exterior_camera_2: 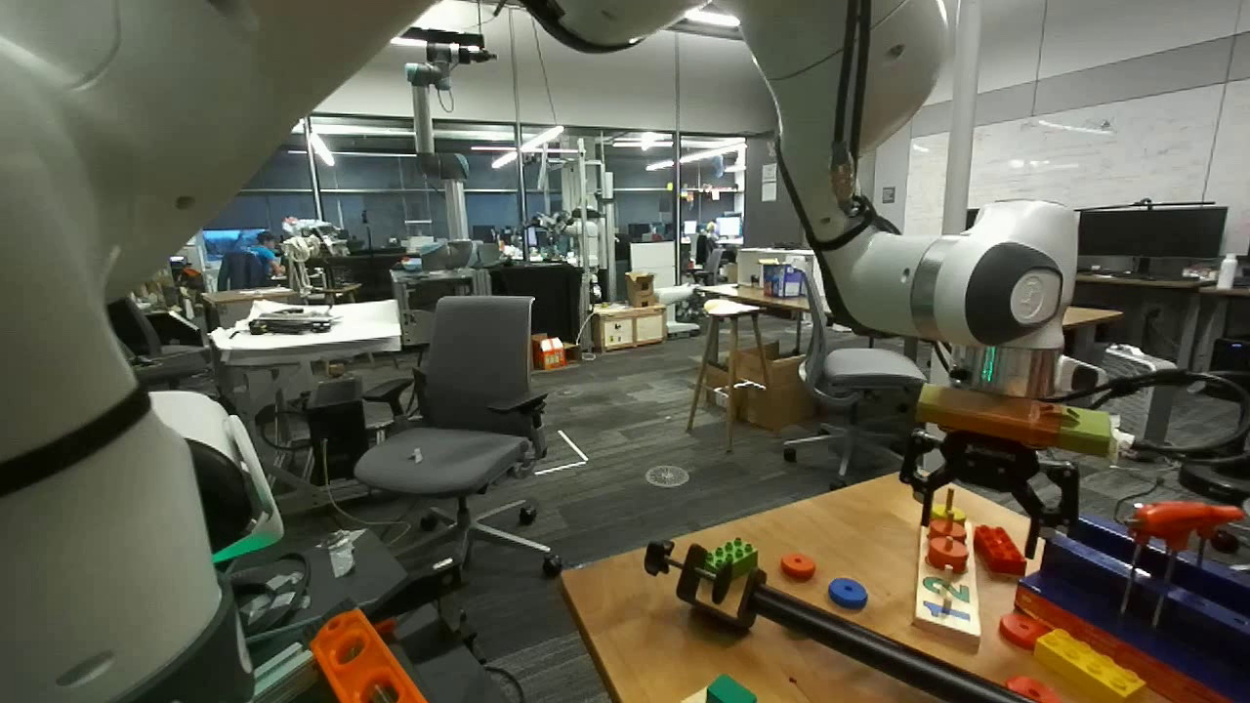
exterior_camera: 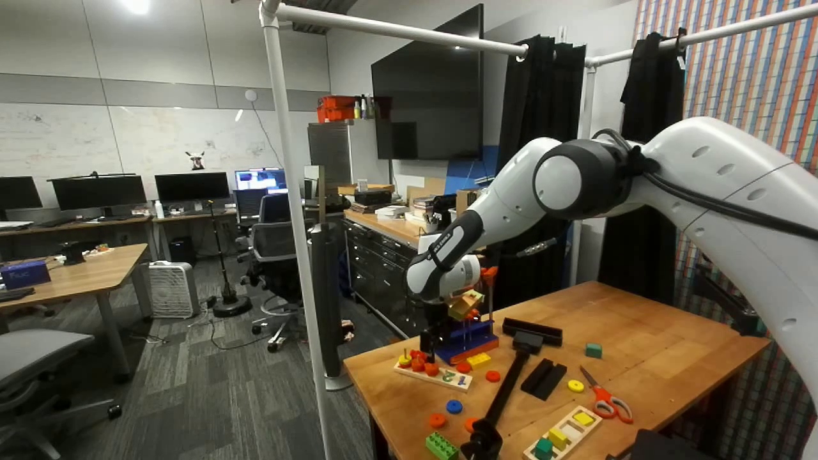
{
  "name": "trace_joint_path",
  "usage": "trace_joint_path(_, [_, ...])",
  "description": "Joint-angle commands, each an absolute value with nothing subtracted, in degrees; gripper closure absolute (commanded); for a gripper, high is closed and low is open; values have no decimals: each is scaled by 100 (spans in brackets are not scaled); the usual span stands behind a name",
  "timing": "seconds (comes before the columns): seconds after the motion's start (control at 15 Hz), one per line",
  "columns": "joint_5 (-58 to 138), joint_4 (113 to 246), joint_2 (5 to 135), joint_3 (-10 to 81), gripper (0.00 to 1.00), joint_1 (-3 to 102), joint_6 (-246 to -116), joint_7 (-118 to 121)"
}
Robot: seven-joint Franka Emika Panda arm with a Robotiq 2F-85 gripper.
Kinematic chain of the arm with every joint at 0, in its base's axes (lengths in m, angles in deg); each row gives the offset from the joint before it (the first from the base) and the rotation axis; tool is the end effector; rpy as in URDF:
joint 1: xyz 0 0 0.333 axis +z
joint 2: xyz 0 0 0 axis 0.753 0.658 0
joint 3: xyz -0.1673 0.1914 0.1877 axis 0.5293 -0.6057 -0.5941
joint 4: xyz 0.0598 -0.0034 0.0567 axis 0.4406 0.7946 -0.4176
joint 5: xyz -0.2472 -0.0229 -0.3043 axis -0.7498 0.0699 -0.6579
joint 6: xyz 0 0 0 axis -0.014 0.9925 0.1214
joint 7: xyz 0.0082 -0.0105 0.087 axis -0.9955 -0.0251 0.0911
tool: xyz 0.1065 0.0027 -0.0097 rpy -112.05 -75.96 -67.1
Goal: Pick up the orange object from the wooden object and put it on the table
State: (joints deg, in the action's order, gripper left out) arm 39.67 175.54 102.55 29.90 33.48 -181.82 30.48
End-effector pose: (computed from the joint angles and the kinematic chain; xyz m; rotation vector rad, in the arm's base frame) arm 0.6758 -0.1716 0.1416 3.1152 0.3372 -0.0692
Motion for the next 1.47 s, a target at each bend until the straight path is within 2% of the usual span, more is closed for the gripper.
trace_joint_path(0.0, [4158,17005,10562,2839,0,3240,-17883,3275])
trace_joint_path(1.4, [4293,16933,10804,2597,0,3235,-17821,3600])
